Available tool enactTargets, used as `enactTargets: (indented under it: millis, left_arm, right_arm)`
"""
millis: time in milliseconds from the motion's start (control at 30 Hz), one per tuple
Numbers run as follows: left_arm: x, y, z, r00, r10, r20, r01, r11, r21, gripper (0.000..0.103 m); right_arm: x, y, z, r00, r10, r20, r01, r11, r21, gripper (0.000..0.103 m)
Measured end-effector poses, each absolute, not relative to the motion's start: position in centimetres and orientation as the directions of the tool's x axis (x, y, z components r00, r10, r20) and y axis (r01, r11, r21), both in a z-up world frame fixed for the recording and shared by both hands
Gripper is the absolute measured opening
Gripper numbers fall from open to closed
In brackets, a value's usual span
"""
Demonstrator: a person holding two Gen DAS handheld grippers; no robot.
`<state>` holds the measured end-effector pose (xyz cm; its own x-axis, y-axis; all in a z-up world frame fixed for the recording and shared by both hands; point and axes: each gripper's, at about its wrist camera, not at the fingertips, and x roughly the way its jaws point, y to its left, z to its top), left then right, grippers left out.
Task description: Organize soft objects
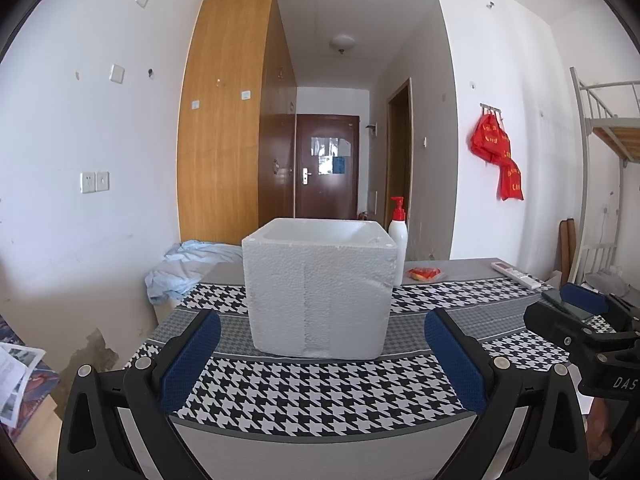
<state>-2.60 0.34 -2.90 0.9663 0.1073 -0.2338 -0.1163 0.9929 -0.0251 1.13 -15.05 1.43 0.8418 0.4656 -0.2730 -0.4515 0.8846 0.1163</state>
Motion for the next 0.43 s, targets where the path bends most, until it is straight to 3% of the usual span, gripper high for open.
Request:
enactTargets:
  millis: [433]
  left_arm:
    - [-2.44, 0.21, -2.91, 0.966, 0.107, -0.234, -0.116, 0.993, -0.028, 0.102]
  right_arm:
    - [1.20, -15.03, 1.45, 0.839, 0.466, -0.279, -0.453, 0.884, 0.115, 0.101]
